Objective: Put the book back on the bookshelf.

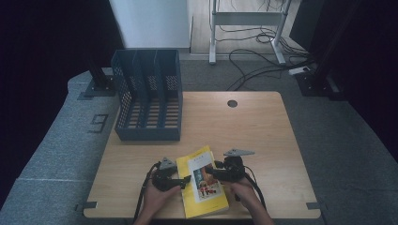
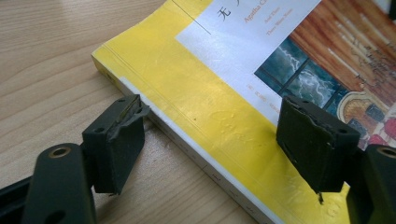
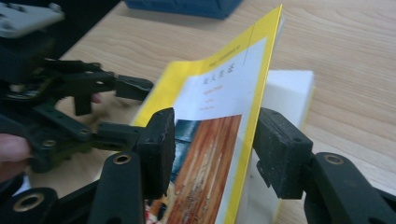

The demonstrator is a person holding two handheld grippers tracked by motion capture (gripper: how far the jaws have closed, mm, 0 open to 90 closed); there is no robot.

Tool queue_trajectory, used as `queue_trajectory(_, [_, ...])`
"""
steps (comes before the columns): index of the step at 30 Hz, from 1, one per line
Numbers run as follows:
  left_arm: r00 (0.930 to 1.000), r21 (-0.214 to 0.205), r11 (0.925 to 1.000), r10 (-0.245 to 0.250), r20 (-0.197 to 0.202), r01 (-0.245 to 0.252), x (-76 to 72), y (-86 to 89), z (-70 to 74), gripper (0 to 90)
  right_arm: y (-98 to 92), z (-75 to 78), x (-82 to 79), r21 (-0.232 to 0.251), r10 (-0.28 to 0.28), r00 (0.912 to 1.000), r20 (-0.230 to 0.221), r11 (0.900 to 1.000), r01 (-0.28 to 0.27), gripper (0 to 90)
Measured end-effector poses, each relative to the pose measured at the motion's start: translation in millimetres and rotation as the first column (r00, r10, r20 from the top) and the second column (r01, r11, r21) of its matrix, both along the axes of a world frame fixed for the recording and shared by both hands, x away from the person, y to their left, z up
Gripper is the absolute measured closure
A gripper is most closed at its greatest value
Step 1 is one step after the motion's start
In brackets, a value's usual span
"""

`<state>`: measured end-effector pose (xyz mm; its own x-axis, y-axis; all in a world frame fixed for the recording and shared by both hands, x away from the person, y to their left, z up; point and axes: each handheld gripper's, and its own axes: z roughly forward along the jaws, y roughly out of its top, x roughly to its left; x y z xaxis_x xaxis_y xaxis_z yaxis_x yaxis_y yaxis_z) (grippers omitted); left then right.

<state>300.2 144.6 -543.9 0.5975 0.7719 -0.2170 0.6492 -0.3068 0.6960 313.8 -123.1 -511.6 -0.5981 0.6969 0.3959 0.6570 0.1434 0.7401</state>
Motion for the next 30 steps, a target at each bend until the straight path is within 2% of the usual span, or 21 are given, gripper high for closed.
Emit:
queue_trajectory(3, [1.0000,-0.003,1.0000,0.003,0.002,-0.003,-0.3,-0.1,-0.3,23.3,0.2,-1.4,0.9,-0.002,0.007,1.0000,-0.005,1.0000,-0.007,50.3])
queue_trajectory(5, [1.0000,-0.005,1.0000,0.005,0.004,-0.005,-0.5,-0.2,-0.5,23.3,-1.4,-4.3,3.7,0.013,0.010,0.9998,-0.020,0.9999,-0.010,52.2])
queue_trajectory(8, [1.0000,-0.004,1.0000,0.004,0.004,-0.004,-0.5,-0.2,-0.5,23.3,-5.0,-13.8,11.4,0.064,0.020,0.9971,-0.073,0.9978,-0.015,53.4])
queue_trajectory(10, [1.0000,-0.003,1.0000,0.004,0.005,-0.004,-0.6,-0.3,-0.5,23.2,-4.0,-18.3,13.6,0.038,0.023,0.9964,-0.081,0.9991,-0.019,53.8])
queue_trajectory(12, [1.0000,-0.003,1.0000,0.005,0.005,-0.005,-0.6,-0.3,-0.5,23.3,1.0,-21.5,13.9,-0.002,0.021,0.9976,-0.066,0.9998,-0.021,54.2])
queue_trajectory(13, [1.0000,-0.003,1.0000,0.004,0.005,-0.004,-0.6,-0.3,-0.5,23.3,4.4,-22.7,13.8,-0.037,0.023,0.9988,-0.042,0.9990,-0.025,54.4])
queue_trajectory(16, [1.0000,-0.002,1.0000,0.003,0.006,-0.003,-0.6,-0.3,-0.6,23.2,8.9,-23.7,14.0,-0.078,0.029,0.9996,-0.006,0.9965,-0.029,55.1])
queue_trajectory(24, [1.0000,-0.002,1.0000,0.003,0.006,-0.003,-0.5,-0.2,-0.6,23.2,6.6,-25.1,19.1,-0.061,0.052,0.9986,0.004,0.9968,-0.052,59.4])
queue_trajectory(30, [0.9999,-0.003,1.0000,0.009,0.005,-0.009,-0.9,-1.0,-0.5,23.0,3.3,-21.6,19.5,-0.035,0.057,0.9983,-0.011,0.9977,-0.058,69.9])
